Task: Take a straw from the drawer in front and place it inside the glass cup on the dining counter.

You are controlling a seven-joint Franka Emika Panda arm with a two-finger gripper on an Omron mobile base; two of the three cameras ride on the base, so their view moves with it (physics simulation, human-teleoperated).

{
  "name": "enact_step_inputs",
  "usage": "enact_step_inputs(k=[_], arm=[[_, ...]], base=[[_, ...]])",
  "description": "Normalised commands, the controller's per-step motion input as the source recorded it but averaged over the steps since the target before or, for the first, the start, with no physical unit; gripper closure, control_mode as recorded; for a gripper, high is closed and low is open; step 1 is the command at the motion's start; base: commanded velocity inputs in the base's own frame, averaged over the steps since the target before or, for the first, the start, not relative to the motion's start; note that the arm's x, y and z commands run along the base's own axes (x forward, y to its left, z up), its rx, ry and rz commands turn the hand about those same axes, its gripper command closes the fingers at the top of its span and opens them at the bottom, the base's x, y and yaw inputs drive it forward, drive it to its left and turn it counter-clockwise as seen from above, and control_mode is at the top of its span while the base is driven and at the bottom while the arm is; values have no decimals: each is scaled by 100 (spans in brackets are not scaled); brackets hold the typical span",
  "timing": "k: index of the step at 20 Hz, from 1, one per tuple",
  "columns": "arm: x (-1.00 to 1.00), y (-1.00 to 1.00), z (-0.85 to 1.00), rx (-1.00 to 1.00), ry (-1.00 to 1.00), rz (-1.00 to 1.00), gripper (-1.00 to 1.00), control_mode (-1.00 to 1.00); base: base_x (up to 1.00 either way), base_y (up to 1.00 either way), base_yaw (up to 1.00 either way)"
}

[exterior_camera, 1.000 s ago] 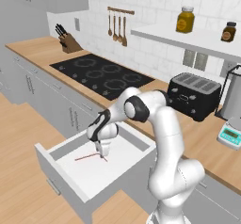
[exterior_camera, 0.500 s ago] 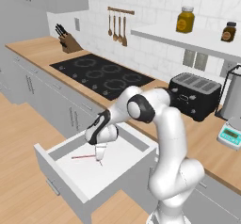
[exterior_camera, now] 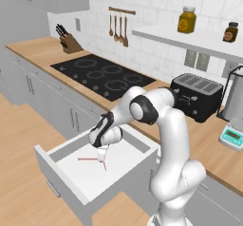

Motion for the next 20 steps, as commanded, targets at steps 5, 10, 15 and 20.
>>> enact_step_inputs(k=[5,10,15,20], arm=[[8,18,0,-11,10,-25,-100,-100],[1,31,0,-9,5,-24,-100,-100],[-31,69,3,-5,0,-27,-100,-100],[-33,67,4,-9,0,-35,-100,-100]], base=[[0,0,0],[0,0,0],[0,0,0],[0,0,0]])
